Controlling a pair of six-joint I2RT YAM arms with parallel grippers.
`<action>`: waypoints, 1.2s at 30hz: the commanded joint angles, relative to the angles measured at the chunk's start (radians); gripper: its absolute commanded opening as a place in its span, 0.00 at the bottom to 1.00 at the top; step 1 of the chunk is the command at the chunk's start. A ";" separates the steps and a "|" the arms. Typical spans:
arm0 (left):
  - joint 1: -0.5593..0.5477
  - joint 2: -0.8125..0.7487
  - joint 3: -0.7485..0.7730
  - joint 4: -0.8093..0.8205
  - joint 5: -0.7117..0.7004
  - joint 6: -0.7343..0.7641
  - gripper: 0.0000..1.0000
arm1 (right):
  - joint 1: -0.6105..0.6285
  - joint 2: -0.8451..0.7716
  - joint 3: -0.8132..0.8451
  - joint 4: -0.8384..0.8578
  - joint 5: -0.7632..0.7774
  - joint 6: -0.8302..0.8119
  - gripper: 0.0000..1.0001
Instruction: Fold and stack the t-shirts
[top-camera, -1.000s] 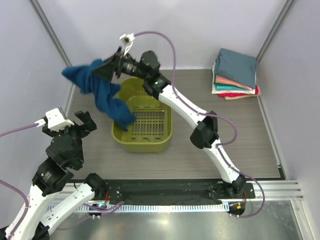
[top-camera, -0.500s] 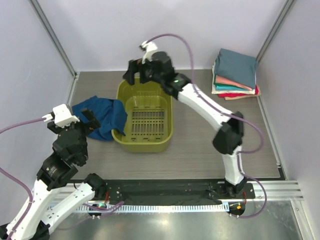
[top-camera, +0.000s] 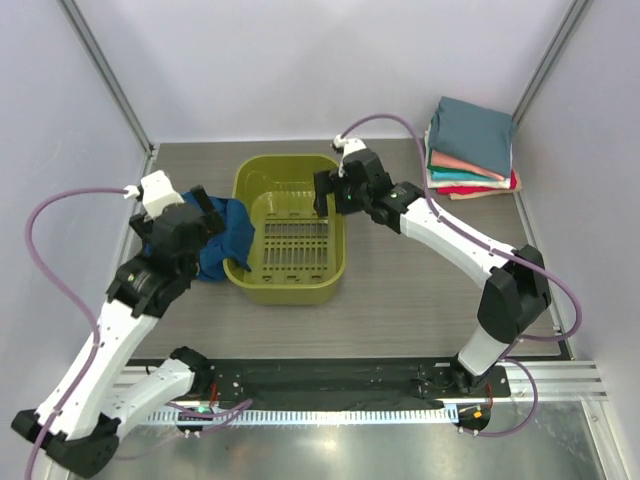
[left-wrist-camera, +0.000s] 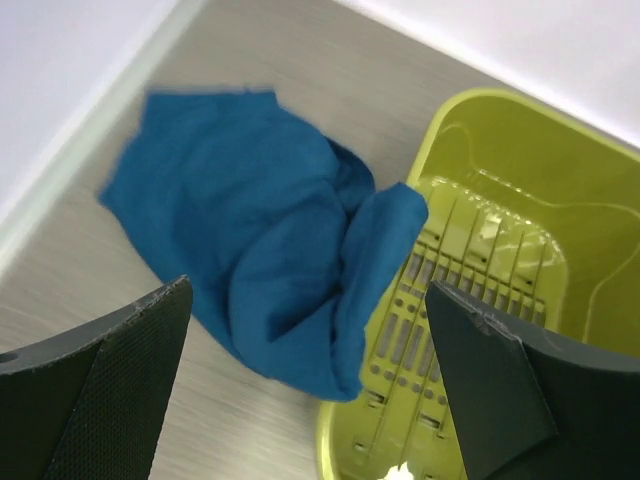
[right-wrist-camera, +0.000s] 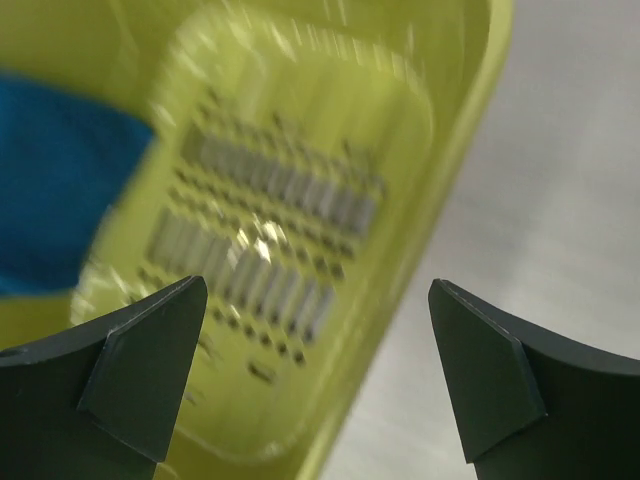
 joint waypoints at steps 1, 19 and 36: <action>0.138 0.050 0.002 -0.072 0.211 -0.182 1.00 | -0.002 -0.016 -0.042 -0.031 -0.023 0.033 1.00; 0.544 0.266 -0.399 0.357 0.746 -0.434 0.73 | -0.015 -0.058 -0.139 -0.060 -0.054 0.015 0.24; 0.626 0.165 -0.443 0.327 0.655 -0.498 0.00 | -0.240 -0.524 -0.407 -0.315 0.415 -0.054 0.01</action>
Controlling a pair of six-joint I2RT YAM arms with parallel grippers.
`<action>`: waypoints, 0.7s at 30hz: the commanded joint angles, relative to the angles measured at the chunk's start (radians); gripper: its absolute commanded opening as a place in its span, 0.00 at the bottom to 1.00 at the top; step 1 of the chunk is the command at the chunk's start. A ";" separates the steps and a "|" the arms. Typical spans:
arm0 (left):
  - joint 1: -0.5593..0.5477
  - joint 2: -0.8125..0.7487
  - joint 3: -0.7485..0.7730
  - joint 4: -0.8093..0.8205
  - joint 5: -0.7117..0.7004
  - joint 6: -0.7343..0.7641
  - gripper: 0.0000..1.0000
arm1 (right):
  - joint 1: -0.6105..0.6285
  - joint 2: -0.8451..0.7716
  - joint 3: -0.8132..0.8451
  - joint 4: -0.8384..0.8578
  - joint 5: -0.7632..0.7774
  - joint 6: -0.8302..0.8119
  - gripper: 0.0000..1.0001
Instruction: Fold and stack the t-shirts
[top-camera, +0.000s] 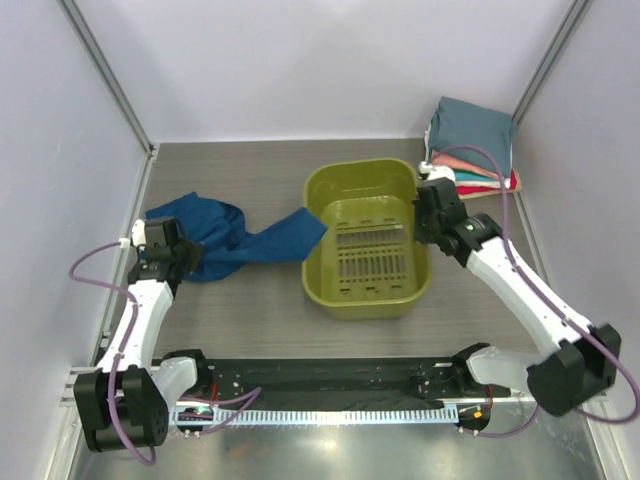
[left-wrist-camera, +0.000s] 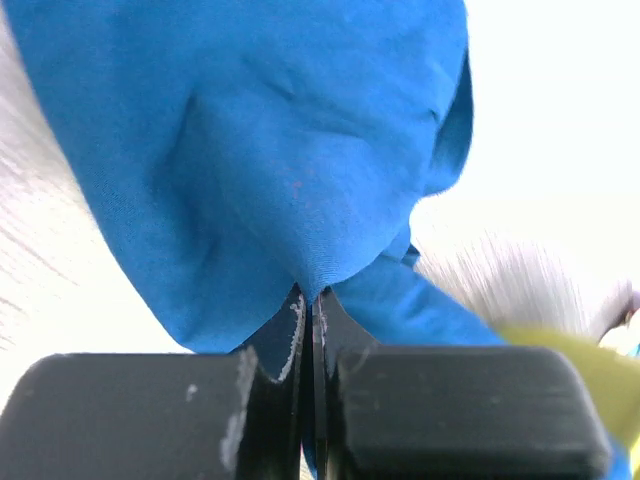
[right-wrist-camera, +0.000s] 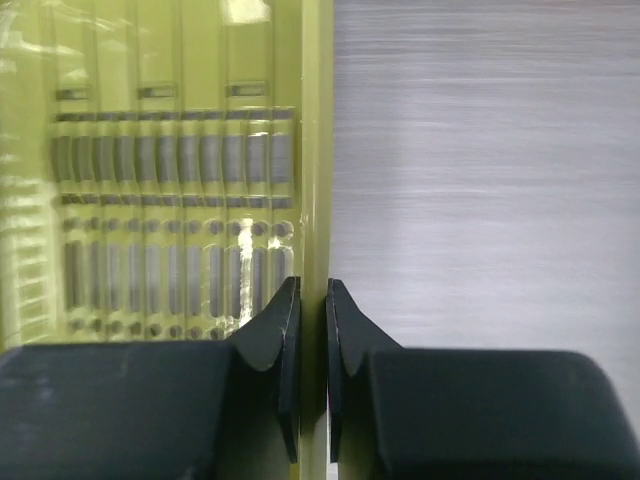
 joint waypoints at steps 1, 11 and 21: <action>0.021 -0.019 -0.020 0.020 -0.030 -0.042 0.00 | -0.022 -0.115 -0.064 -0.005 0.342 -0.049 0.01; 0.021 -0.049 0.037 -0.045 0.091 -0.030 0.11 | -0.097 -0.354 -0.270 0.242 0.722 -0.288 0.27; 0.026 -0.132 0.256 -0.276 0.163 0.175 0.91 | -0.097 -0.128 0.282 -0.129 0.308 0.070 1.00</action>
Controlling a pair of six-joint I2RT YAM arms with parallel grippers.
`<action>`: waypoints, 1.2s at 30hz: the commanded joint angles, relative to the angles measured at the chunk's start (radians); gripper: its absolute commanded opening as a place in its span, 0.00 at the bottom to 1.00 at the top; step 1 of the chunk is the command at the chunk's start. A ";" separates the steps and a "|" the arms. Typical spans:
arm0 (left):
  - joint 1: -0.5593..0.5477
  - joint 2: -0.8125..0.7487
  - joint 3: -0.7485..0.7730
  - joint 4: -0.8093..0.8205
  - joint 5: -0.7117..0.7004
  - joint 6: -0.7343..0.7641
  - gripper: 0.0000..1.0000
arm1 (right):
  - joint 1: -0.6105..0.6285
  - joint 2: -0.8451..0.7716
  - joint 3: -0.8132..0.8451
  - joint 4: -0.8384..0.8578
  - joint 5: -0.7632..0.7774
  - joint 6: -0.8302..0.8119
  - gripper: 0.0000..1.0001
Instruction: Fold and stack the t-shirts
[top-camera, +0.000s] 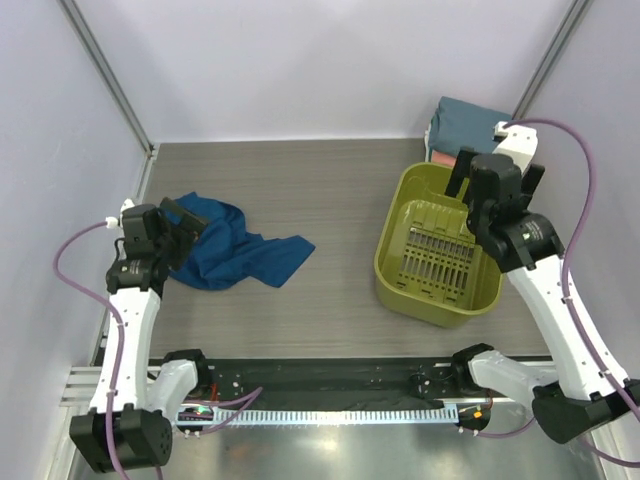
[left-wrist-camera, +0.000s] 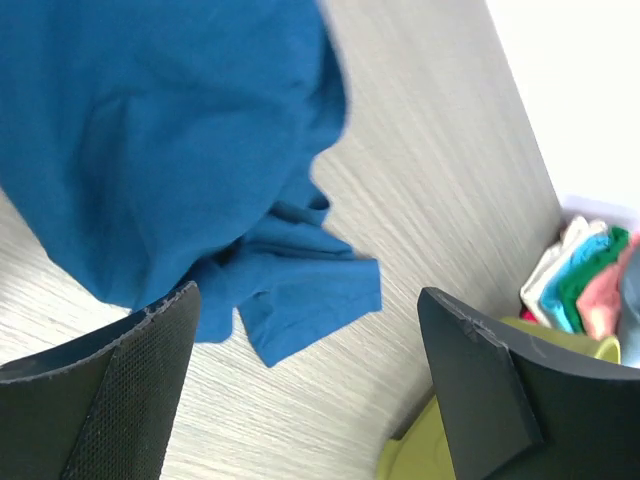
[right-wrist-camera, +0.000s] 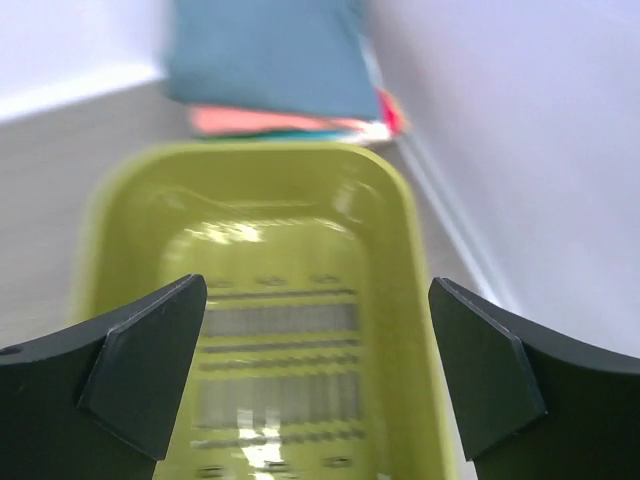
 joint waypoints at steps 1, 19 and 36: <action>0.007 -0.044 0.080 -0.089 0.032 0.150 0.91 | 0.001 0.084 0.127 -0.128 -0.223 0.160 1.00; 0.007 -0.063 0.077 -0.103 -0.074 0.283 0.90 | 0.296 0.748 0.304 0.047 -0.469 0.323 1.00; 0.024 -0.026 0.082 -0.103 -0.046 0.278 0.88 | -0.013 0.184 -0.324 -0.056 -0.379 0.313 1.00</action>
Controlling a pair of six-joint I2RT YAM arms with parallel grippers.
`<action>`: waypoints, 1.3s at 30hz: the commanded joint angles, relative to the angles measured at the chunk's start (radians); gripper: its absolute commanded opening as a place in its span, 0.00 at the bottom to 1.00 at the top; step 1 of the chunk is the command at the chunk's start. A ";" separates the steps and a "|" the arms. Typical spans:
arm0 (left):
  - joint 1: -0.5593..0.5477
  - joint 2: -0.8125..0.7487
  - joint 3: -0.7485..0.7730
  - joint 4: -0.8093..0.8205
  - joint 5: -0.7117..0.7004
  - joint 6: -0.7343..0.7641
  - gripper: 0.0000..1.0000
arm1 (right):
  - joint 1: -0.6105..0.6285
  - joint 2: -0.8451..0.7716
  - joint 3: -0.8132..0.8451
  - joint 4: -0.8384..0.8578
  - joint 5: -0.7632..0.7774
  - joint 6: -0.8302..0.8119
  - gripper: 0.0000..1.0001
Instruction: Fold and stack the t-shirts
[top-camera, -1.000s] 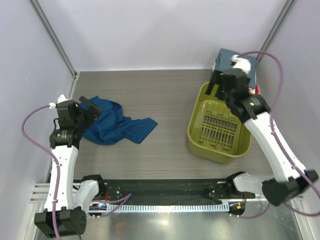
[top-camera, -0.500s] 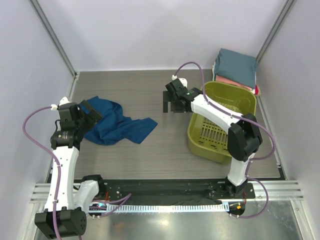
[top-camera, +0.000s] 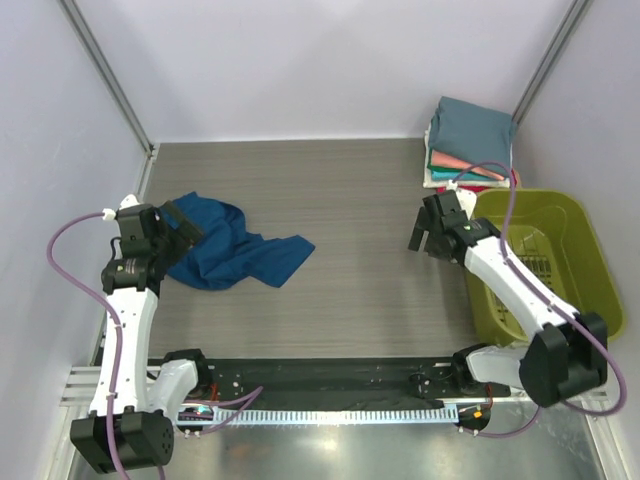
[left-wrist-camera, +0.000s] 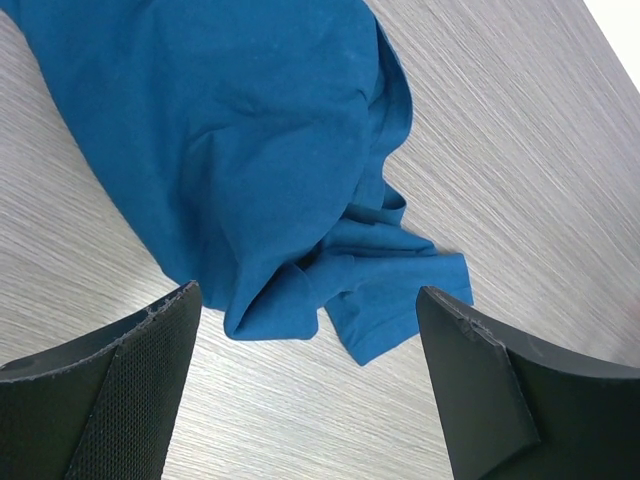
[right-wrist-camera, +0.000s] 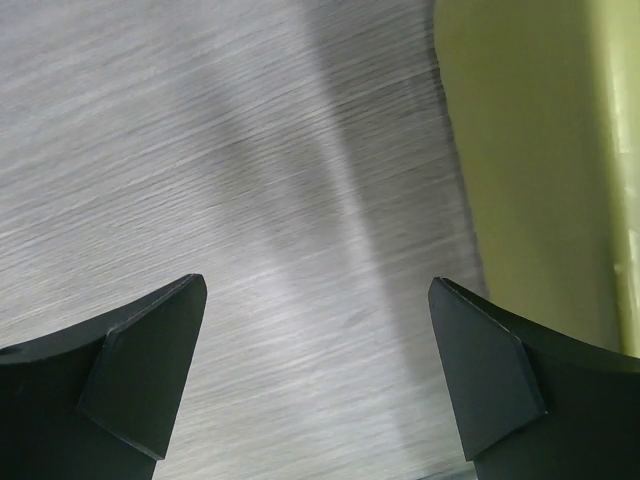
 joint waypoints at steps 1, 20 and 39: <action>0.013 -0.002 0.008 0.014 0.018 0.008 0.88 | -0.001 -0.092 -0.016 -0.013 0.010 -0.019 1.00; 0.009 -0.085 0.039 -0.015 -0.091 0.062 0.86 | 0.442 0.315 0.332 0.240 -0.234 -0.040 1.00; 0.010 -0.108 0.015 -0.011 -0.125 0.059 0.86 | 0.450 0.839 0.647 0.321 -0.326 -0.063 0.80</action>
